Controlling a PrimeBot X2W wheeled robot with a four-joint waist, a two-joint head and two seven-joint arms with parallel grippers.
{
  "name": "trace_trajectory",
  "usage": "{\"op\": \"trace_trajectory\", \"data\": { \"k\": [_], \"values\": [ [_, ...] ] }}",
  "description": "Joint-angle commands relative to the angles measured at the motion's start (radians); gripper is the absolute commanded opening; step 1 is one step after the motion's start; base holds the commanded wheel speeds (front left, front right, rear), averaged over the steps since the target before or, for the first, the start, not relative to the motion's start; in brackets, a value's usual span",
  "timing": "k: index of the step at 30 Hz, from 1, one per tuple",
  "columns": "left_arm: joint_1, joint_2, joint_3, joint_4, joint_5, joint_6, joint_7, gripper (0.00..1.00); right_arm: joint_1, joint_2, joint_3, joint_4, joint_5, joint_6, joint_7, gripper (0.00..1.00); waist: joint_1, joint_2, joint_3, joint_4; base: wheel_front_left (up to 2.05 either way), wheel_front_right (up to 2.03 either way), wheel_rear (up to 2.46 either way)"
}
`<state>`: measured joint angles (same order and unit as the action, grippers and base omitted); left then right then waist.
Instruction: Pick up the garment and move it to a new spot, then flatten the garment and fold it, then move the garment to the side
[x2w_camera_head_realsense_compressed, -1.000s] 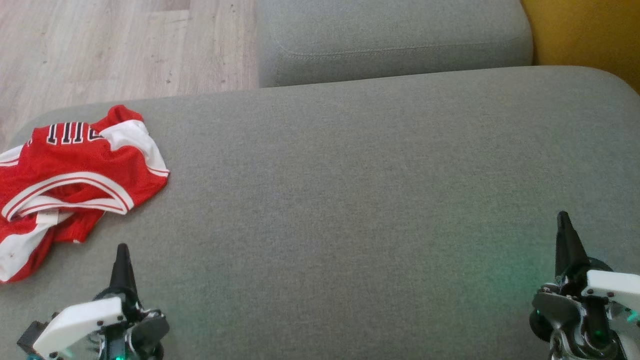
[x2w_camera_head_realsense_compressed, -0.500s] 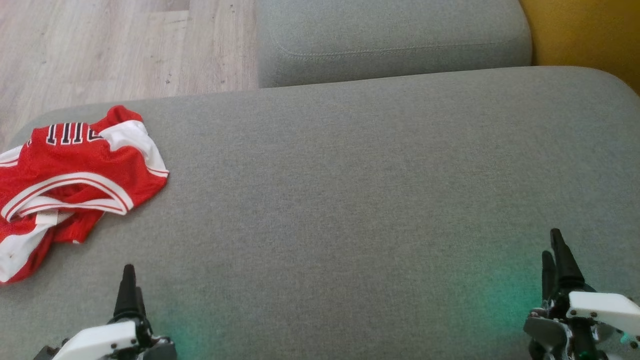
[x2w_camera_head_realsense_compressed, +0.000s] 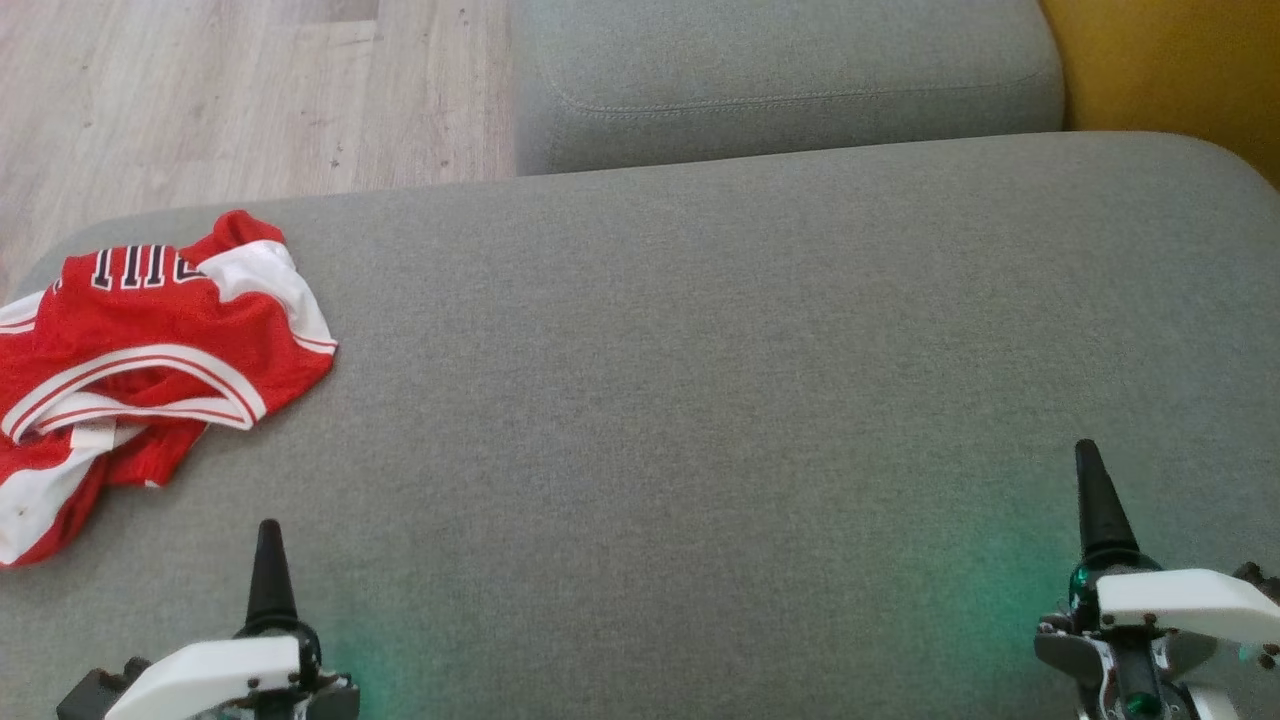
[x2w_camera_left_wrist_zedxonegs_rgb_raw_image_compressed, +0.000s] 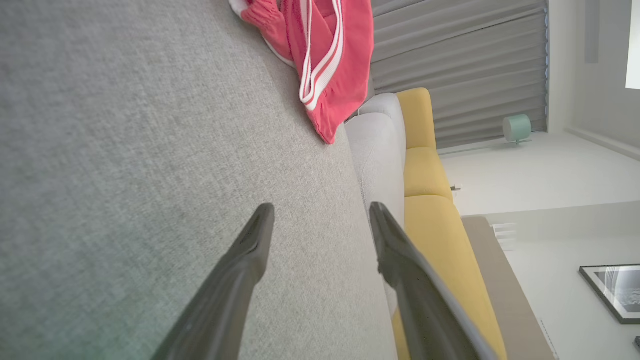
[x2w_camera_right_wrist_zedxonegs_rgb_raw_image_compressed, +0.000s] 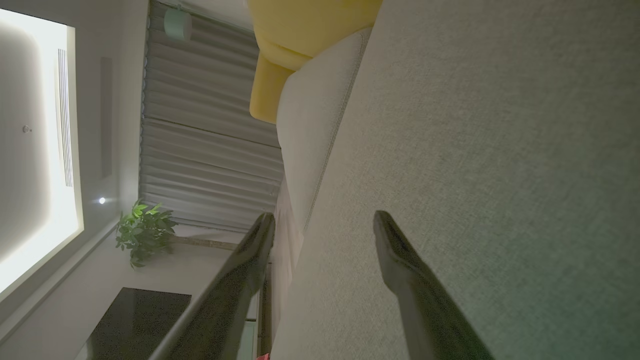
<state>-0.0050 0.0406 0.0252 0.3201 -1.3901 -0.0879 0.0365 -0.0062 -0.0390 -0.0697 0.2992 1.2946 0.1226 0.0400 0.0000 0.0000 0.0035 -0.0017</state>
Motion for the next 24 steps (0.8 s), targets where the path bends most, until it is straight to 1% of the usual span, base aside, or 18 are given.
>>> {"op": "trace_trajectory", "data": {
  "k": [1,4,7,24],
  "values": [
    [-0.035,0.010,-0.003,-0.034,0.040,0.004,-0.012,1.00,-0.037,-0.006,0.014,-0.043,-0.046,0.002,-0.014,1.00,0.0000,0.0000,0.000,0.000,0.00,0.00,0.00],
    [-0.035,0.012,-0.011,-0.033,0.094,0.008,-0.024,1.00,-0.038,-0.007,0.029,-0.049,-0.104,0.002,-0.026,1.00,0.0000,0.0000,0.000,0.000,0.00,0.00,0.00],
    [-0.034,0.012,-0.013,-0.032,0.119,0.010,-0.030,1.00,-0.038,-0.007,0.035,-0.052,-0.132,0.002,-0.032,1.00,0.0000,0.0000,0.000,0.000,0.00,0.00,0.00],
    [-0.028,0.016,-0.034,-0.041,0.340,0.022,-0.080,1.00,-0.040,-0.015,0.088,-0.070,-0.365,0.003,-0.082,1.00,0.0000,0.0000,-0.002,0.001,0.00,0.00,0.00]
  ]
}}
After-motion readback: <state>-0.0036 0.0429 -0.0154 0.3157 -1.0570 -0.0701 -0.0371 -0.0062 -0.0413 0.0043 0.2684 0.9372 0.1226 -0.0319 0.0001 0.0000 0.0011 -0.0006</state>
